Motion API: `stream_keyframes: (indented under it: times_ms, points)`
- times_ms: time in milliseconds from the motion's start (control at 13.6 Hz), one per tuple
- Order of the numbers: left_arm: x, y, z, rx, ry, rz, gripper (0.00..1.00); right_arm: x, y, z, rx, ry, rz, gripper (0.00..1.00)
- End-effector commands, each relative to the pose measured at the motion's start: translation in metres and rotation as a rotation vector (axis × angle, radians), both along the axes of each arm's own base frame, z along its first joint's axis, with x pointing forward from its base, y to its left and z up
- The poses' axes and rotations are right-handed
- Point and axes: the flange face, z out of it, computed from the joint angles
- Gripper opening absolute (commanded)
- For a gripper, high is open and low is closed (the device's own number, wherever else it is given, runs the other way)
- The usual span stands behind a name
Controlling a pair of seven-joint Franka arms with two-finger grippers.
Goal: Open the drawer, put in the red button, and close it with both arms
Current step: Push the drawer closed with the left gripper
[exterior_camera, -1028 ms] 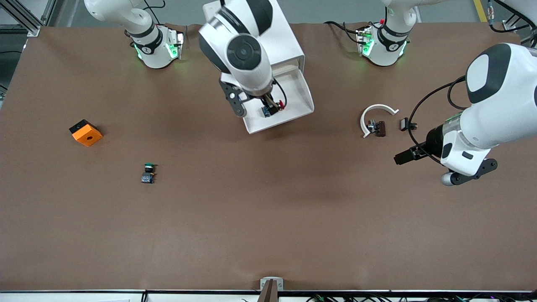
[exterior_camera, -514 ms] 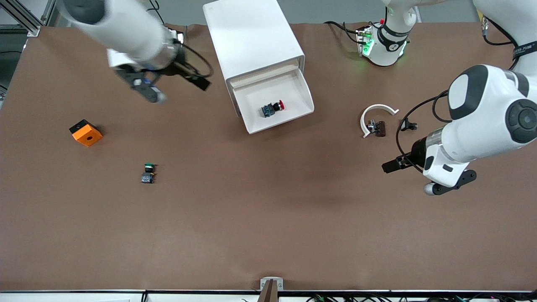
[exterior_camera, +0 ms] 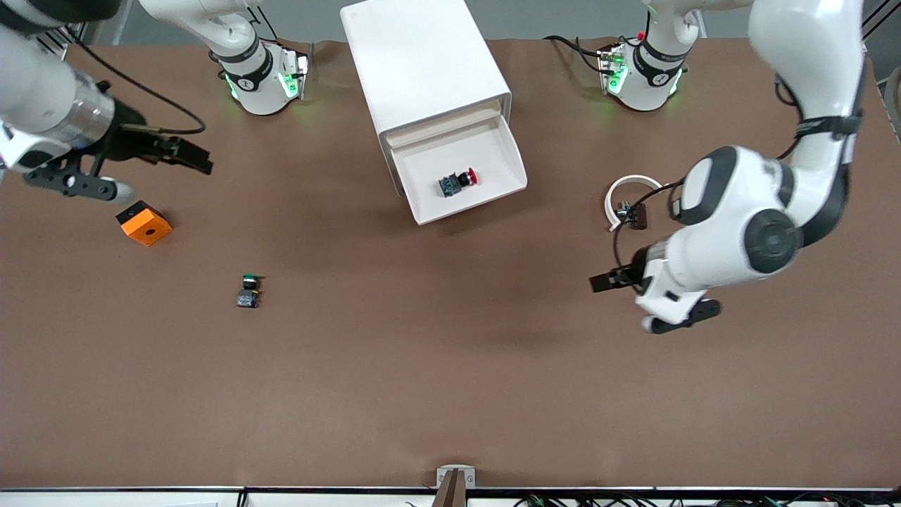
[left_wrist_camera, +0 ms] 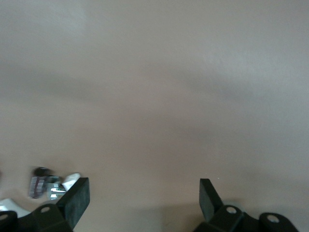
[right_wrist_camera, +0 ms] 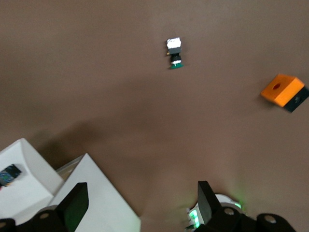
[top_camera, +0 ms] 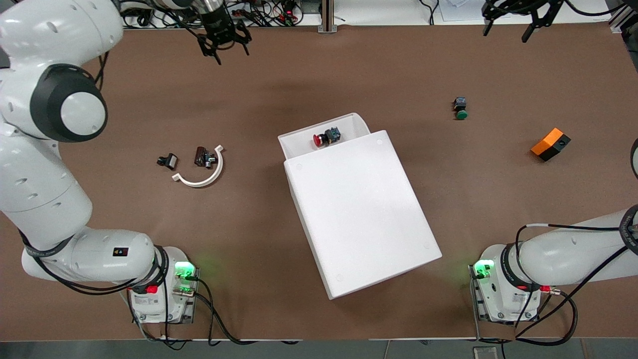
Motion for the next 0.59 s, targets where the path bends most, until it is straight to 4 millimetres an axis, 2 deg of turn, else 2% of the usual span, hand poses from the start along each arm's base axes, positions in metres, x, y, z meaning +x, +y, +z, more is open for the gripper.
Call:
stream_keyframes:
  times_ms: [0, 73, 220, 367, 514]
  points:
    - [-0.020, -0.053, -0.037, 0.032, 0.014, 0.034, 1.00, -0.001, -0.035, -0.008, 0.009, -0.025, 0.074, 1.00]
    - [-0.035, -0.072, -0.052, 0.043, 0.019, 0.054, 1.00, -0.001, -0.044, -0.009, -0.006, -0.028, 0.086, 1.00]
    - [-0.064, -0.103, -0.077, 0.062, 0.047, 0.084, 1.00, -0.004, -0.050, -0.006, -0.047, -0.044, 0.098, 1.00]
    - [-0.083, -0.130, -0.079, 0.066, 0.071, 0.106, 1.00, -0.017, -0.054, -0.004, -0.062, -0.087, 0.121, 1.00]
    - [-0.107, -0.161, -0.088, 0.075, 0.095, 0.072, 1.00, -0.020, -0.055, -0.003, -0.058, -0.098, 0.143, 1.00]
